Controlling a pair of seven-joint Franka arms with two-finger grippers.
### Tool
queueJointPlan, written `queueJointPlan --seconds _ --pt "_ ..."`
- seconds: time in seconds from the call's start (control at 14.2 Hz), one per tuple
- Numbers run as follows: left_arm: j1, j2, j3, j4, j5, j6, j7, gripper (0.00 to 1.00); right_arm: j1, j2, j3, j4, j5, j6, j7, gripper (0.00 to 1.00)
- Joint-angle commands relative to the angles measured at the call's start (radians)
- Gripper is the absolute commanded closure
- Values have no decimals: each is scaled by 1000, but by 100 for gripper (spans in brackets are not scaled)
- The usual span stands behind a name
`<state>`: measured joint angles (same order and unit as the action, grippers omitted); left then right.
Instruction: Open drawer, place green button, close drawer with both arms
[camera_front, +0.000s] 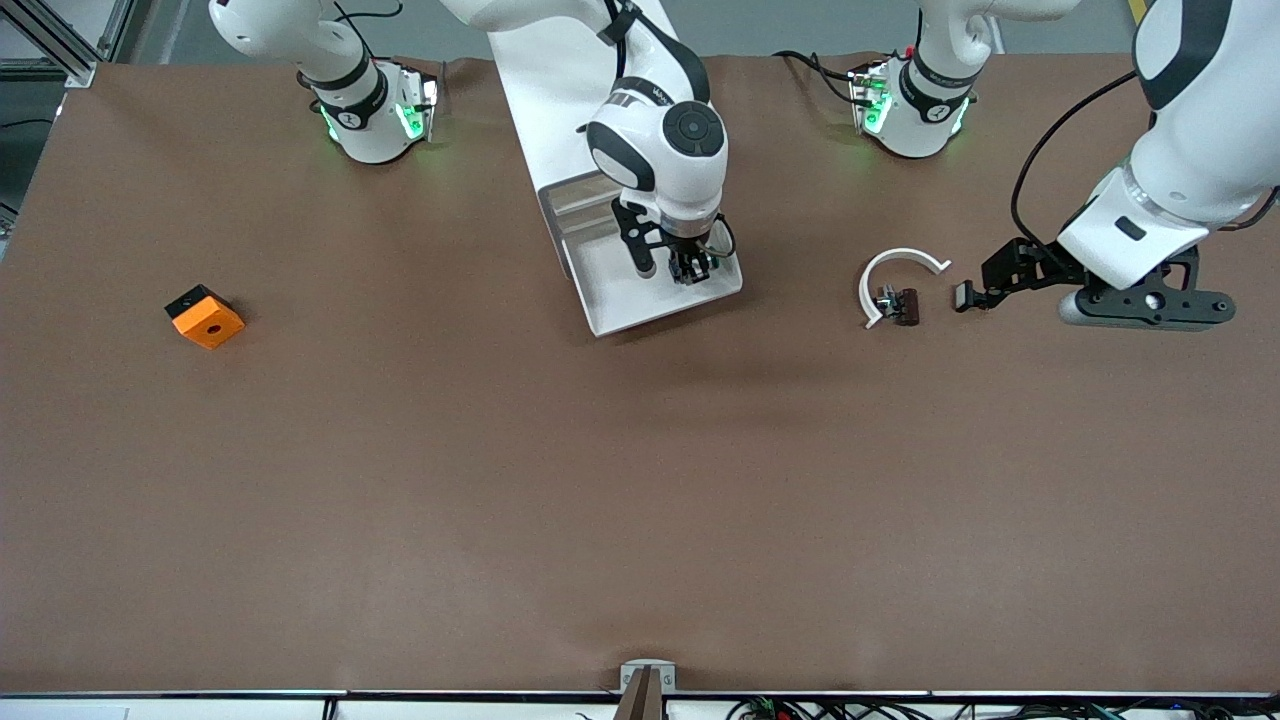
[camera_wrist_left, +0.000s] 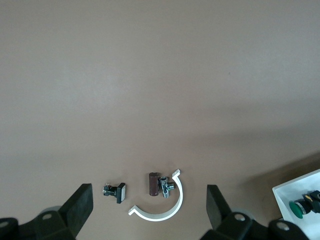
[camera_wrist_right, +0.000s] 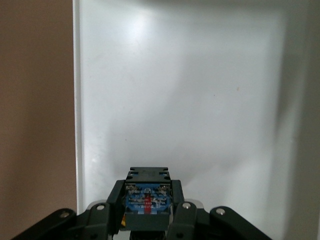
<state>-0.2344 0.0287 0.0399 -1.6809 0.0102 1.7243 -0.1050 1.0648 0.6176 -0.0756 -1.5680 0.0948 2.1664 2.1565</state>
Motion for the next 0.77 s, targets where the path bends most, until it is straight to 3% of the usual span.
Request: queueJointPlan --seconds 0.0,0.07,0.42,0.7 --pt "0 39 -9 -11 11 23 -5 0 12 25 -10 36 -9 -5 8 22" --pt "-2 59 -11 -11 13 35 -7 0 12 25 -10 36 -9 -5 -3 0" --pt "-49 157 -31 -14 11 116 -39 0 -23 19 -10 97 2 -77 -146 0" --pt "-180 259 -31 -23 27 187 -174 0 -98 10 -9 195 11 -229 -398 0"
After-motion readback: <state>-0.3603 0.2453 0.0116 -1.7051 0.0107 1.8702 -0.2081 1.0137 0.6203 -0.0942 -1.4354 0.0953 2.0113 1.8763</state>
